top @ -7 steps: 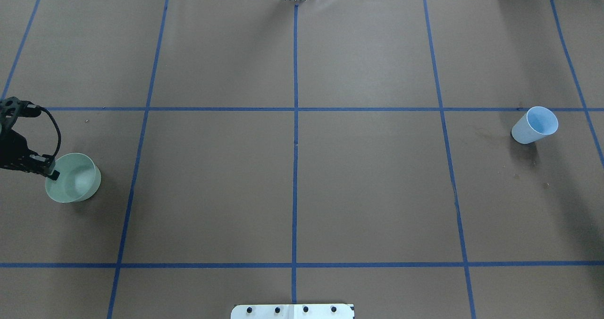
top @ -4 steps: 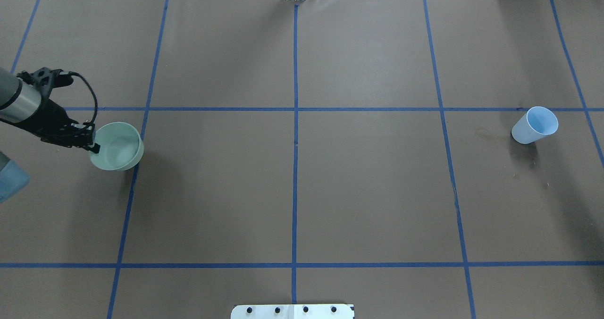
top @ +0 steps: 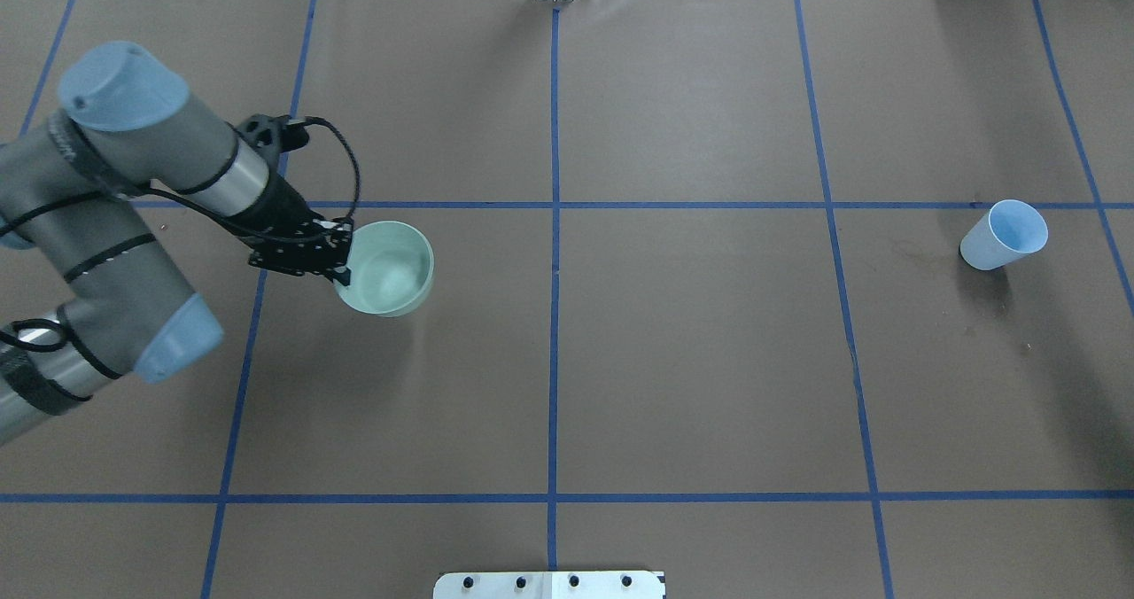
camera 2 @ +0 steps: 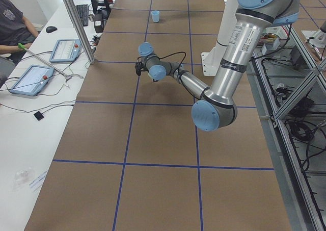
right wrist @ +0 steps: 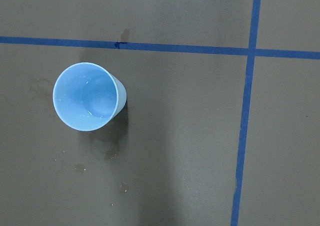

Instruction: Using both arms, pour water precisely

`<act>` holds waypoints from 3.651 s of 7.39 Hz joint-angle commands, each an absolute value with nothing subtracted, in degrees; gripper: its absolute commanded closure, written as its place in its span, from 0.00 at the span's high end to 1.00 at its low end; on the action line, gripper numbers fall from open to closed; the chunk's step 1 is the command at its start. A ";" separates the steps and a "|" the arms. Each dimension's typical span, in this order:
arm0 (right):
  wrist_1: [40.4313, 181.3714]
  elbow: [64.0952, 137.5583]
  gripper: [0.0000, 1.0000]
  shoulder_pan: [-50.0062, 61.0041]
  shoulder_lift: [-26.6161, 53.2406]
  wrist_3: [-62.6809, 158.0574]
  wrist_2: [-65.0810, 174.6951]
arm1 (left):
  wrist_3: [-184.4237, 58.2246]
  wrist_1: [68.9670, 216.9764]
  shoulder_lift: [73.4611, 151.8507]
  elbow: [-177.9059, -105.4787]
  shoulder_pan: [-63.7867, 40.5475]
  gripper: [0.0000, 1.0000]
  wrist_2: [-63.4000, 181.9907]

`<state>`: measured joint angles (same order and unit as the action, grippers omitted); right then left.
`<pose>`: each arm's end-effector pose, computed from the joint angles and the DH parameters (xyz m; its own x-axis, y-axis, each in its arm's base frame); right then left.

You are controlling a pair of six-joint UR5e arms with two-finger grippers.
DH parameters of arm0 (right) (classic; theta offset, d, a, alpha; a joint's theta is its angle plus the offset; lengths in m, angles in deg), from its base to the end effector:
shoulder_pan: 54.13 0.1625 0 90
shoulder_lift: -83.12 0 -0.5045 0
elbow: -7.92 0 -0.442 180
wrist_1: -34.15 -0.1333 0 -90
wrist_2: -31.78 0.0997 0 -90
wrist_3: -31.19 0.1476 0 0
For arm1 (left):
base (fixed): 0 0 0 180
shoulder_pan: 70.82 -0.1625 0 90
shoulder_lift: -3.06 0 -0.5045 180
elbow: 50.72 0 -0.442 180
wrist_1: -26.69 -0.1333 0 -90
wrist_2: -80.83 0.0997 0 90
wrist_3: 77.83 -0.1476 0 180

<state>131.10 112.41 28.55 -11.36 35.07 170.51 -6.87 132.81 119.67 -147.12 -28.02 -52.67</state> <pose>-0.0416 -0.4994 0.6805 0.6562 -0.0565 0.7524 0.0830 0.9965 0.0025 0.5235 -0.5280 0.3674 0.4900 -0.1313 -0.8618 -0.0518 0.9825 -0.1791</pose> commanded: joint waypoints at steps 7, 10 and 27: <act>131.19 112.16 1.00 28.57 -11.45 35.05 170.83 | -1.63 127.47 141.05 -128.70 -35.40 0.00 -44.77; 131.27 112.16 1.00 28.57 -11.45 35.05 170.83 | -1.63 127.77 141.05 -128.51 -35.40 0.00 -44.77; 127.44 115.24 1.00 28.57 -11.71 35.41 172.74 | -26.66 117.22 112.73 -162.31 -21.36 0.99 -46.70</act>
<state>130.30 114.42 28.64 -11.31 35.40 171.30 -13.94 118.54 122.12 -156.35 -24.63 -46.20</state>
